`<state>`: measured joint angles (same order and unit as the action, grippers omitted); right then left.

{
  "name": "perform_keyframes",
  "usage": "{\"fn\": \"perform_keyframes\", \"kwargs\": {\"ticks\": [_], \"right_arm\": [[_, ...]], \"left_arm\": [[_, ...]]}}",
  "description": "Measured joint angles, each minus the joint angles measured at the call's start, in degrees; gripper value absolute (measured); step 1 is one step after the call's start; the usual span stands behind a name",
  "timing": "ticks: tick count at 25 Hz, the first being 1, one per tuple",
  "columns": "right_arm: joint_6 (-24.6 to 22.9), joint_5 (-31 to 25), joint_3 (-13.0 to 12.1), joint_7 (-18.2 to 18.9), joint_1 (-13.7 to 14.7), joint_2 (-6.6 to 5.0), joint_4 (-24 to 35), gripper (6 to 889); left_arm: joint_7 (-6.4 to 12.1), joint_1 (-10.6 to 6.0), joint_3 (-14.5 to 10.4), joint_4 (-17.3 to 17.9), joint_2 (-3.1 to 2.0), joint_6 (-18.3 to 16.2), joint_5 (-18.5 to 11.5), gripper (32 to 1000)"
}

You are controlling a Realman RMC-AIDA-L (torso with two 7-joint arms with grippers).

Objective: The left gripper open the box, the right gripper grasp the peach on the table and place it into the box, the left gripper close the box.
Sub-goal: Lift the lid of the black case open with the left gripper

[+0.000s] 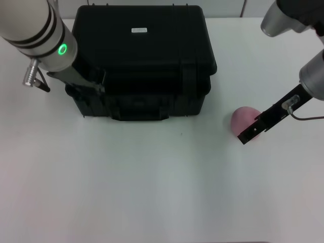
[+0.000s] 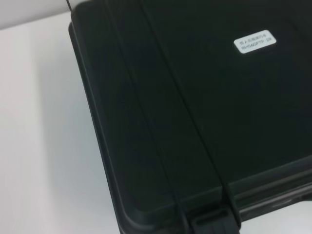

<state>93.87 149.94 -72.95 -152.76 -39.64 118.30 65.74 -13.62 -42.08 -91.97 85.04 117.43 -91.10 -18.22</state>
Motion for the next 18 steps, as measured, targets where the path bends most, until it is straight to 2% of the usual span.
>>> {"fn": "perform_keyframes", "kwargs": {"ticks": [18], "right_arm": [[0.0,0.0,-0.09,0.0,0.0,0.0,0.0,847]], "left_arm": [[0.62,-0.89,1.62,4.21,-0.15,-3.2,0.07,383]]}}
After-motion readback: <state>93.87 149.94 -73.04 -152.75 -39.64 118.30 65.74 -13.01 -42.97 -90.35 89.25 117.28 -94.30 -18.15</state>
